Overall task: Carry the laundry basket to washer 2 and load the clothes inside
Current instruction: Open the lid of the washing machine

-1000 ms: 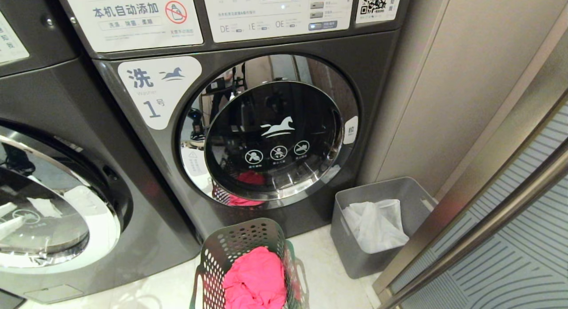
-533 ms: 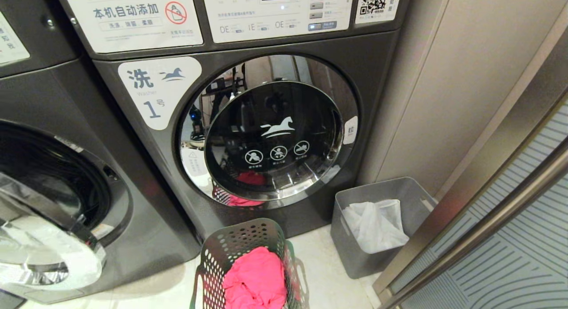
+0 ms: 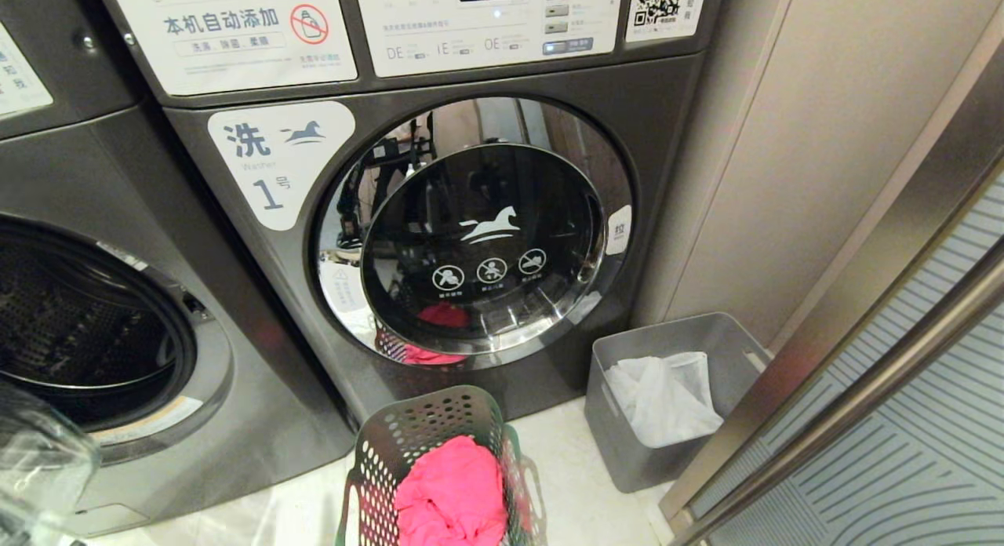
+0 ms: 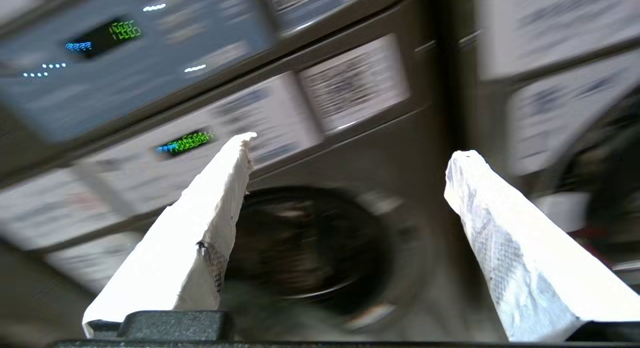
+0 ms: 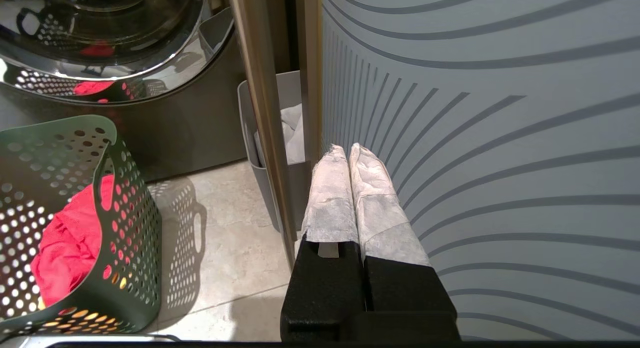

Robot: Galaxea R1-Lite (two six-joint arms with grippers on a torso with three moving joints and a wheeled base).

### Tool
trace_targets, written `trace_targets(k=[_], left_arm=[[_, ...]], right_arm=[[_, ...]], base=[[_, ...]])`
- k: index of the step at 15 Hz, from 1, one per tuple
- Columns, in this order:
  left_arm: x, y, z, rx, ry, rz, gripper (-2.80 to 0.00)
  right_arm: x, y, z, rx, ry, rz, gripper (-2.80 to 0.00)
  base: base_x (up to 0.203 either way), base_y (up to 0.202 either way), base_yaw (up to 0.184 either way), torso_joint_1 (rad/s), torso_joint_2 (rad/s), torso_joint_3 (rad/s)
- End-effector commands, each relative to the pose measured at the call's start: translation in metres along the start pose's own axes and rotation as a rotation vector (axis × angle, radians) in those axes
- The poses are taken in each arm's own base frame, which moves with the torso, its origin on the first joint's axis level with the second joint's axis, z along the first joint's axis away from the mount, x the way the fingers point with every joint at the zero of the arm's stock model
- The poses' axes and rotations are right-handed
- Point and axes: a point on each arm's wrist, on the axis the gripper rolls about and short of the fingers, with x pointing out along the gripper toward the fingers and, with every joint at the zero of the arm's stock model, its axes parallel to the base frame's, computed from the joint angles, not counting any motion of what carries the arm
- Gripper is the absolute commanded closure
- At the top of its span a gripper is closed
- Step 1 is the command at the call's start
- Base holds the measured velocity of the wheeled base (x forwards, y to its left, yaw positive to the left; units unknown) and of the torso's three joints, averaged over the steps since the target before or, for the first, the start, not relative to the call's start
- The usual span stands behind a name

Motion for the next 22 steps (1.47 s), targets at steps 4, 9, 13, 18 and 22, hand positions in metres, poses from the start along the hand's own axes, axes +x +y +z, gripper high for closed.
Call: trace_targets(k=[4,9,13,18,22], left_arm=[[-0.004,-0.054,-0.019,-0.205,-0.111,0.013,-2.8],[0.005,-0.082,-0.096,0.09,-0.093,0.027,-2.8],[0.014,-0.127,-0.148,-0.039,0.077,-0.095,-2.8],[-0.006,-0.186,-0.196,-0.325,0.361,-0.325,0.0],[-0.053,-0.199,-0.228,-0.339,0.374,-0.446,0.0]], right_arm=[[0.0,0.0,0.0,0.0,0.0,0.0,0.0],[0.0,0.0,0.0,0.0,0.0,0.0,0.0],[0.0,0.0,0.0,0.001,0.0,0.0,0.0],[0.0,0.0,0.0,0.001,0.0,0.0,0.0],[0.0,0.0,0.0,0.001,0.0,0.0,0.0]], base=[[0.0,0.0,0.0,0.0,0.0,0.0],[0.0,0.0,0.0,0.0,0.0,0.0],[0.0,0.0,0.0,0.0,0.0,0.0],[0.0,0.0,0.0,0.0,0.0,0.0],[0.0,0.0,0.0,0.0,0.0,0.0]])
